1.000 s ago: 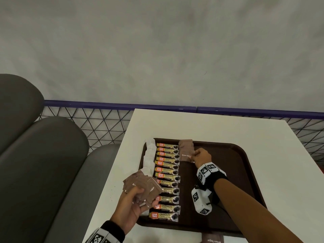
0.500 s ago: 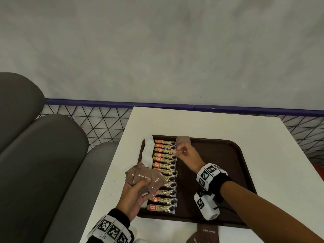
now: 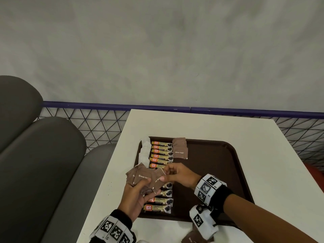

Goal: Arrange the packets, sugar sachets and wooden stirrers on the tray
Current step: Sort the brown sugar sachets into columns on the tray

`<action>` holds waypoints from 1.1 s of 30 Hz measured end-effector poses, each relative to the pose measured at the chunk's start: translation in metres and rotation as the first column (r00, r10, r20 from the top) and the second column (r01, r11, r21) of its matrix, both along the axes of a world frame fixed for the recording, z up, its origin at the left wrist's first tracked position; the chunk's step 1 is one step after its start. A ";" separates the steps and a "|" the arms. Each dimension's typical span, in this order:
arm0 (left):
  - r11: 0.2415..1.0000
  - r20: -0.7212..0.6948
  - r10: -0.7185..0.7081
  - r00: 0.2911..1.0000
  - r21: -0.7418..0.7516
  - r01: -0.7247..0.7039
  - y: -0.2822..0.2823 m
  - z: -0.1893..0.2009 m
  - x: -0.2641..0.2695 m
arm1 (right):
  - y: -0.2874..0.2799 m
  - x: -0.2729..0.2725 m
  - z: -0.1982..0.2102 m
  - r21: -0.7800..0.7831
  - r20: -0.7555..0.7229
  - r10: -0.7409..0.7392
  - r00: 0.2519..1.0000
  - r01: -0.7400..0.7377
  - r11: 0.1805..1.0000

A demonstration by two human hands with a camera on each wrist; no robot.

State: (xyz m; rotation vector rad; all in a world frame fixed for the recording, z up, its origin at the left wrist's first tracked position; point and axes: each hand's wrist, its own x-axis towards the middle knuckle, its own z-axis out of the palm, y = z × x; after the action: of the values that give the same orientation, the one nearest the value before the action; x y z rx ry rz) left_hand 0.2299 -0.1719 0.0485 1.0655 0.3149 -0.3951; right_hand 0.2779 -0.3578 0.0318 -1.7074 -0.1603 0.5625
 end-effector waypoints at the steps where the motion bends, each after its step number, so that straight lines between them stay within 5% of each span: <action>1: 1.000 -0.004 0.005 1.000 0.000 -0.005 0.000 0.000 0.000 | -0.002 0.001 0.000 0.006 -0.007 -0.026 1.000 0.027 1.000; 4: 1.000 -0.009 0.007 1.000 0.000 -0.007 0.004 0.000 0.001 | -0.016 0.009 -0.002 -0.007 -0.012 -0.241 0.970 0.241 0.970; 10: 0.999 -0.051 0.008 0.999 -0.034 -0.010 0.013 -0.005 0.003 | -0.055 0.038 -0.028 -0.151 0.045 -0.665 0.745 0.663 0.733; 18: 0.991 -0.063 -0.022 0.998 -0.137 0.013 0.018 -0.005 0.007 | -0.050 0.055 -0.053 -0.400 0.110 -0.694 0.712 0.671 0.625; 33: 0.995 -0.100 -0.089 0.991 -0.044 0.085 0.024 -0.014 0.011 | -0.046 0.061 -0.063 -0.538 0.183 -0.638 0.748 0.619 0.573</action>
State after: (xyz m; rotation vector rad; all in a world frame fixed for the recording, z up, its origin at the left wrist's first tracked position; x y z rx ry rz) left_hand 0.2409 -0.1478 0.0347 1.0246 0.3508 -0.5327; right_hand 0.3386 -0.4037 -0.0309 -2.1666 0.7119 0.0743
